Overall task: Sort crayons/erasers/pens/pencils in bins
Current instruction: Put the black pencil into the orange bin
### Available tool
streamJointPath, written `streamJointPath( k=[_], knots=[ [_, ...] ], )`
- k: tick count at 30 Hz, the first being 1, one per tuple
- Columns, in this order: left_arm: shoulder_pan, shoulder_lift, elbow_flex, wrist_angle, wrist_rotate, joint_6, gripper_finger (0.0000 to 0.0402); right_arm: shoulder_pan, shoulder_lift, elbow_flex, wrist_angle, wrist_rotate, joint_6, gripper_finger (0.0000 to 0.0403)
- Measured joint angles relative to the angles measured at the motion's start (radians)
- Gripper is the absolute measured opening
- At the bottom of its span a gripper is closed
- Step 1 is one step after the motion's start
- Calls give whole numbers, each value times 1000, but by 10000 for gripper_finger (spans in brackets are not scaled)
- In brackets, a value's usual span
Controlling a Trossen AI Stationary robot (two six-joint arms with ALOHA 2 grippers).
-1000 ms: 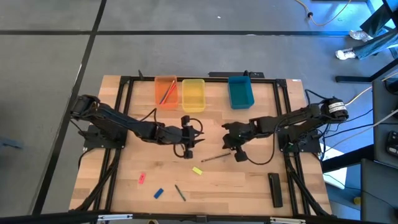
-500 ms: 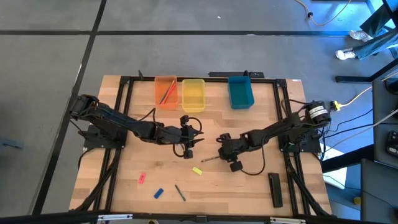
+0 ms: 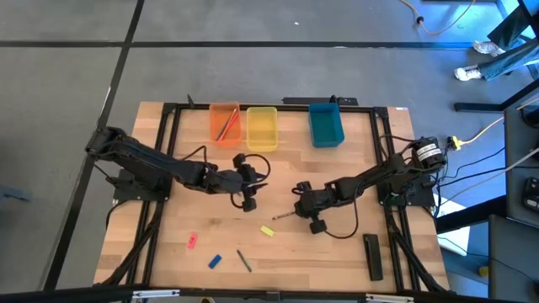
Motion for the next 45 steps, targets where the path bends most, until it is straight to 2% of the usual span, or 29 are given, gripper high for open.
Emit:
streamJointPath(
  k=[3, 6, 10, 13, 15, 21, 24, 27, 30, 33, 35, 40, 45],
  knots=[
    [-23, -44, 0, -45, -5, -90, 113, 9, -8, 7, -3, -1, 55, 21],
    [-60, -91, 0, -95, 31, -186, 114, 36, -44, 17, -24, 21, 77, 19],
    [-123, -144, 1, -112, -2, -200, 114, 46, -137, 9, -44, 108, 43, 22],
    [-158, -147, 1, -115, -70, -170, 114, 9, -211, 1, 29, 113, -2, 15],
    [-171, -144, 1, -117, -101, -159, 114, -30, -258, -34, 109, 54, -31, 6],
    [-174, -110, 0, -111, -123, -153, 114, -162, -336, -175, 531, -205, -30, 12],
    [-169, -93, 0, -106, -123, -151, 114, -202, -341, -233, 682, -269, 5, 13],
    [-161, -94, 0, -100, -110, -151, 118, -216, -341, -252, 608, -269, 13, 11],
    [-149, -94, 0, -72, -110, -127, 129, -198, -326, -228, 442, -202, -4, 22],
    [-135, -90, 0, 4, -104, -77, 144, -165, -273, -189, 311, -107, 2, 56],
    [-121, -76, 0, 52, -94, -52, 153, -148, -222, -154, 295, -77, 1, 86],
    [-107, -62, 1, 88, -94, -85, 160, -127, -69, -38, 231, -52, 26, 149],
    [-131, -62, 1, 84, -94, -122, 158, -108, 57, 72, 138, -51, 4, 162]
  ],
)
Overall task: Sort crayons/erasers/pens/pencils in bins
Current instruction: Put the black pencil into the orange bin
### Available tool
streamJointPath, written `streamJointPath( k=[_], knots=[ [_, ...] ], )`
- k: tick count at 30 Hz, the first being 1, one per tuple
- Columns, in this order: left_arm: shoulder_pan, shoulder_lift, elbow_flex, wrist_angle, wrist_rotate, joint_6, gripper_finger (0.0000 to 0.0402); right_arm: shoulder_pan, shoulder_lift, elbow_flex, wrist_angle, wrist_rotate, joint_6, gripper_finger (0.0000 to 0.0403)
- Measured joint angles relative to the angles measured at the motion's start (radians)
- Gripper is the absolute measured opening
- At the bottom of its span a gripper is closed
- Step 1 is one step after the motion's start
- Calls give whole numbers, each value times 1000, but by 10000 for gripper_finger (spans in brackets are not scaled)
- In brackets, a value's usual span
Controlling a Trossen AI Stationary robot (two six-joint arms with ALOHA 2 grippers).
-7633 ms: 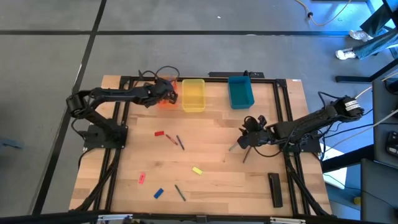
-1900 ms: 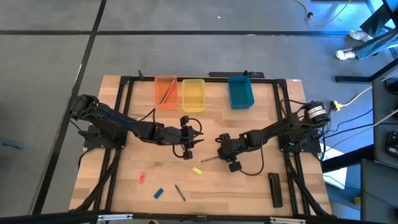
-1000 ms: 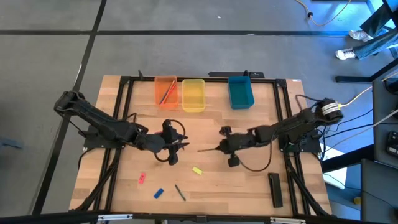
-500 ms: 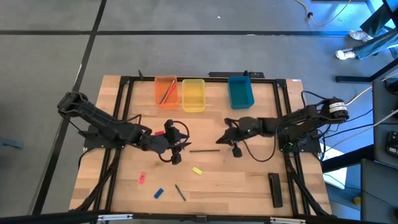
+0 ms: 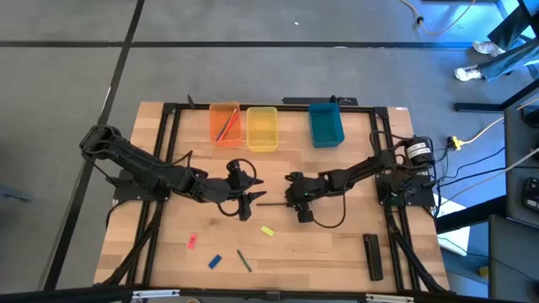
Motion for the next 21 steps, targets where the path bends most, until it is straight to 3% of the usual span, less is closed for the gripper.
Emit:
streamJointPath(
  k=[5, 13, 21],
  knots=[
    [-9, 0, 0, -6, 1, -3, 158, 7, 61, 60, -63, 2, 22, 131],
    [0, 0, 0, -14, -4, -6, 157, 2, 65, 73, -121, 1, 25, 17],
    [-12, 0, 0, -26, -2, -9, 157, -1, 36, 66, -135, -14, 19, 15]
  ],
)
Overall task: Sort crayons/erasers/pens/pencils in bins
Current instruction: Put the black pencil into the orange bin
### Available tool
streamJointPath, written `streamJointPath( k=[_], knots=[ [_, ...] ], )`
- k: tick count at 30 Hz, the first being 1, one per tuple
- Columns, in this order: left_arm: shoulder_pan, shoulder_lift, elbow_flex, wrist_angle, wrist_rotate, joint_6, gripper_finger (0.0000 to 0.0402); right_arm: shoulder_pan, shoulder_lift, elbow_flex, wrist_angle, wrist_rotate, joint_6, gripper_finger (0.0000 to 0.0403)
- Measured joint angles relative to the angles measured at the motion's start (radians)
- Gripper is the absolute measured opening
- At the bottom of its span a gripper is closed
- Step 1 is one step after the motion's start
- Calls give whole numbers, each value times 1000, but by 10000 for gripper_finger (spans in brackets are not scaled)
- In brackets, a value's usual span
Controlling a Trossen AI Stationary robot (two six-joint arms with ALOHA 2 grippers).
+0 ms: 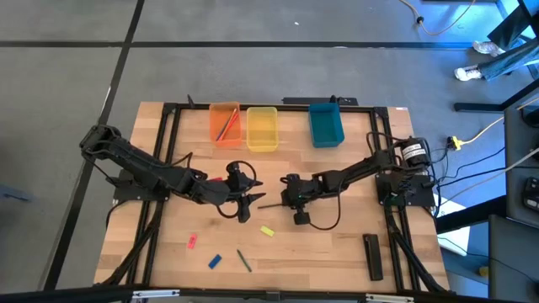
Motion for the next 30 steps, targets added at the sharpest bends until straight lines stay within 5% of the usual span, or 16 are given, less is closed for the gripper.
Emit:
streamJointPath(
  k=[6, 14, 20, 26, 30],
  knots=[
    [-49, -60, -1, -171, -64, -24, 157, -66, -141, -81, -7, -222, -52, 19],
    [-68, -62, -1, -218, -147, -20, 157, -209, -335, -334, 451, -432, 76, 8],
    [-12, 3, -1, -215, -127, -20, 157, -193, -354, -367, 377, -324, 68, 30],
    [90, 41, -1, -191, -59, -26, 157, -153, -317, -136, -46, -27, -161, 60],
    [108, 49, -1, -172, -39, -35, 157, -168, -251, -8, -134, 16, -260, 86]
  ],
)
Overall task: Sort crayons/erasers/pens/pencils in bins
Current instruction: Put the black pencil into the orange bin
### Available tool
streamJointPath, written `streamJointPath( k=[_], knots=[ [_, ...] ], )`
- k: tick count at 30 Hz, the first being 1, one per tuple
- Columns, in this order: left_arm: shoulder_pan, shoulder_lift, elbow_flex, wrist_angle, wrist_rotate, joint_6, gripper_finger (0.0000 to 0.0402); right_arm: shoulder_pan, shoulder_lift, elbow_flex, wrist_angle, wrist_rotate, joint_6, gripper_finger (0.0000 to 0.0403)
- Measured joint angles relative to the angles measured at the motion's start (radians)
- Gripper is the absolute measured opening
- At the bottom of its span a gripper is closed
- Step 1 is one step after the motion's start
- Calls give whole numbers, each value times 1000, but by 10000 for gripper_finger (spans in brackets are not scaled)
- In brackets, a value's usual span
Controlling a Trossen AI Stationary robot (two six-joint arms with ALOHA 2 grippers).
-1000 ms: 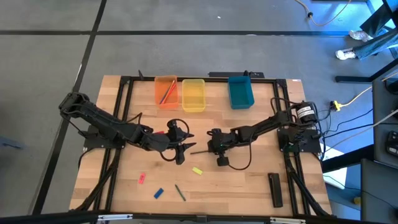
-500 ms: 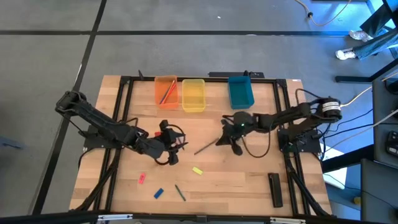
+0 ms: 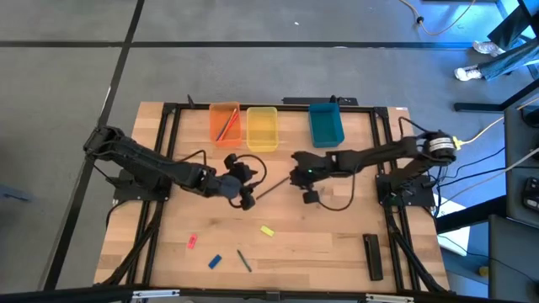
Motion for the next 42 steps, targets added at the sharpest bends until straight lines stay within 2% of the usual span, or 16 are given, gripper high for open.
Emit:
streamJointPath(
  k=[4, 9, 16, 22, 29, 35, 40, 42],
  knots=[
    [-1, 0, 0, -27, -5, -51, 157, -18, 110, 102, -43, -20, -32, 111],
    [-4, 0, 0, -134, 15, -154, 157, -24, 268, 213, -179, -23, -56, 132],
    [-21, 0, 0, -277, -20, -289, 157, -31, 376, 359, -356, -29, -102, 127],
    [-21, 0, 0, -276, -45, -292, 157, -48, 386, 400, -407, -69, -131, 88],
    [-10, 0, 0, -277, -66, -276, 157, -72, 388, 351, -381, -116, -81, 13],
    [13, 1, -19, -280, -73, -263, 157, -78, 374, 328, -367, -117, 1, 18],
    [-15, 2, -103, -269, -72, -325, 157, -92, 301, 301, -396, -192, 10, 7],
    [-24, 3, -138, -240, -69, -326, 157, -106, 260, 262, -354, -230, 4, 6]
  ],
)
